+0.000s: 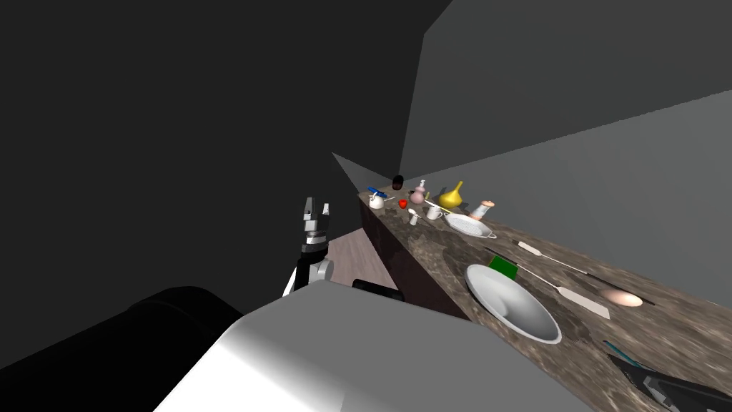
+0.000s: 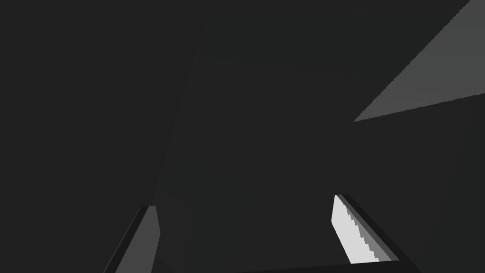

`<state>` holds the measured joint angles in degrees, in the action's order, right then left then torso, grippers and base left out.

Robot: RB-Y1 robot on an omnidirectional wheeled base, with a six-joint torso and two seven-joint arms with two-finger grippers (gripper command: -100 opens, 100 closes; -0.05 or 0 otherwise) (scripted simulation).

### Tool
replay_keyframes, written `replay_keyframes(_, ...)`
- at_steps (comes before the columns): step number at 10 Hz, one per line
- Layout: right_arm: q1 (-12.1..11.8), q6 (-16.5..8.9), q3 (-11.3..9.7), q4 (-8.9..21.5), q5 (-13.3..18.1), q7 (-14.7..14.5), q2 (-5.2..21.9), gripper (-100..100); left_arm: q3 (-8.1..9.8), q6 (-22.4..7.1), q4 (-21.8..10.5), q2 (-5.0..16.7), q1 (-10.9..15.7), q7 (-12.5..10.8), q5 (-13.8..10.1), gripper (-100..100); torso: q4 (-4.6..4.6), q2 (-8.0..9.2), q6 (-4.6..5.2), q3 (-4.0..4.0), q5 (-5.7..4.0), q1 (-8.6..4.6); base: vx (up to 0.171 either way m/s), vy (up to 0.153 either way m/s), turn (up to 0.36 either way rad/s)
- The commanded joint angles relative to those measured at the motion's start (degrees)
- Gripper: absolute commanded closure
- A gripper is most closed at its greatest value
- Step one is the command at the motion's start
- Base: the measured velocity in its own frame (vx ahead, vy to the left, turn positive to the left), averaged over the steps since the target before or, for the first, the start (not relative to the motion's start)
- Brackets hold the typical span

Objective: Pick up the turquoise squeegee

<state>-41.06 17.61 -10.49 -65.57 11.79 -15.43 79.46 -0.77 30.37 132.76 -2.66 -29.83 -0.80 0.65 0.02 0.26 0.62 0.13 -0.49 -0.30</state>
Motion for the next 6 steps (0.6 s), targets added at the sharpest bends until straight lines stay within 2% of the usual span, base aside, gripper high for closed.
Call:
replay_keyframes(1, 2.86, 2.60, -2.86, 2.86, 2.86, 1.03, -0.54, 100, 0.00, 0.00, 0.00, 0.00, 0.00, 0.00, 0.00, 0, 0.00, 0.00, 0.00, 0.00, 0.00, 0.00, 0.025, 0.014, -0.248)
replay_keyframes(2, 4.66, 2.60, -3.10, 3.60, 2.99, 1.03, -0.54, 100, 0.01, 0.00, 0.00, 0.00, -0.02, 0.00, 0.00, 0, -0.03, 0.06, 0.29, 0.02, -0.05, -0.01, 0.032, 0.032, -0.185)
replay_keyframes(3, 6.13, 2.60, -3.10, 3.60, 2.99, 1.03, -0.54, 100, 0.00, 0.00, 0.00, 0.00, -0.01, 0.00, 0.00, 0, -0.04, 0.08, 0.23, 0.02, -0.11, -0.02, 0.010, 0.020, 0.009)
replay_keyframes(4, 8.20, 5.03, -6.06, 6.45, 5.82, 2.33, -0.70, 100, 0.00, 0.00, 0.00, 0.00, 0.00, 0.00, 0.00, 0, -0.02, 0.07, 0.12, 0.03, -0.13, -0.06, 0.020, 0.026, -0.169)
replay_keyframes(6, 11.36, 5.03, -6.20, 6.93, 5.87, 2.33, -0.70, 100, 0.00, 0.00, 0.00, 0.00, -0.01, 0.00, 0.00, 0, -0.09, 0.19, 0.41, 0.05, -0.31, -0.13, 0.019, 0.027, -0.093)
